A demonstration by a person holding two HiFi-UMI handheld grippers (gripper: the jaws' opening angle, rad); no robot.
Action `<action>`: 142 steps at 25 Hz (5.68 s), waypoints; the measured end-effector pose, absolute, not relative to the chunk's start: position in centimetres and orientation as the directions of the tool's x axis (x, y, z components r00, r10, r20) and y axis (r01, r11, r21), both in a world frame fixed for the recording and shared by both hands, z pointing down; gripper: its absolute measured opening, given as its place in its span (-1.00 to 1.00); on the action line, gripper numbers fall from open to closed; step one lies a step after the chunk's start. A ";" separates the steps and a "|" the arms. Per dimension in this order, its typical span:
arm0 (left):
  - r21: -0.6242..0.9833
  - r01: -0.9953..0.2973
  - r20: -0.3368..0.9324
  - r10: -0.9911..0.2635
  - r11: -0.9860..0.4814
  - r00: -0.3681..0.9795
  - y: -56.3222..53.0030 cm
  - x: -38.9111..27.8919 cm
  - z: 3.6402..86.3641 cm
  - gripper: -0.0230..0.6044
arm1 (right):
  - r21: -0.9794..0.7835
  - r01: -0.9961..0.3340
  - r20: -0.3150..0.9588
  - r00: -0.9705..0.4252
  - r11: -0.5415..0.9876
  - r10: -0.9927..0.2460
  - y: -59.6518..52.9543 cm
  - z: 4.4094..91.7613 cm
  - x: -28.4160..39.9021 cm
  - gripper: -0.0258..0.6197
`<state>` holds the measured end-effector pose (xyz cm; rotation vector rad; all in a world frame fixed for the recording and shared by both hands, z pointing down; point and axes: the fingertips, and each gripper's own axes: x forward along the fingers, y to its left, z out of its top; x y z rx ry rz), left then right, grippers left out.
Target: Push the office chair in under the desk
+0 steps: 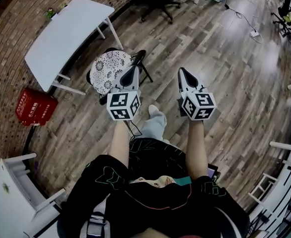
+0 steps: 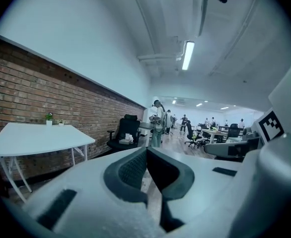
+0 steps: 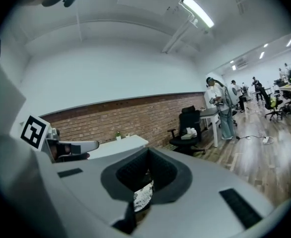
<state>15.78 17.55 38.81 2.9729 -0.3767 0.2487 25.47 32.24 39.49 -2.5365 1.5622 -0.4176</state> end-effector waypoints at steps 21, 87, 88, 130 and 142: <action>0.295 -0.737 0.290 -0.678 -0.607 0.675 -5.0 9.1 46.3 -0.90 | -0.200 -0.972 0.359 -0.188 0.121 -0.914 1.5 43.9 23.7 -0.91; -0.255 -0.292 0.801 -0.371 -0.922 0.471 4.7 8.1 63.1 -0.02 | 0.274 -0.266 0.872 -0.336 0.924 -0.356 5.4 62.1 14.4 -0.16; -0.273 -0.281 0.802 -0.379 -0.920 0.461 4.6 8.0 63.2 -0.03 | 0.286 -0.251 0.877 -0.320 0.925 -0.358 5.2 62.5 14.4 -0.16; -0.521 -0.056 0.795 -0.509 -0.852 0.330 -9.9 7.1 65.9 -0.58 | 0.459 -0.068 0.867 -0.181 0.886 -0.464 -8.1 65.7 14.3 -0.77; -0.524 -0.037 0.797 -0.505 -0.851 0.332 -14.2 7.4 65.9 -0.62 | 0.468 -0.066 0.863 -0.183 0.881 -0.471 -12.6 65.8 14.5 -0.77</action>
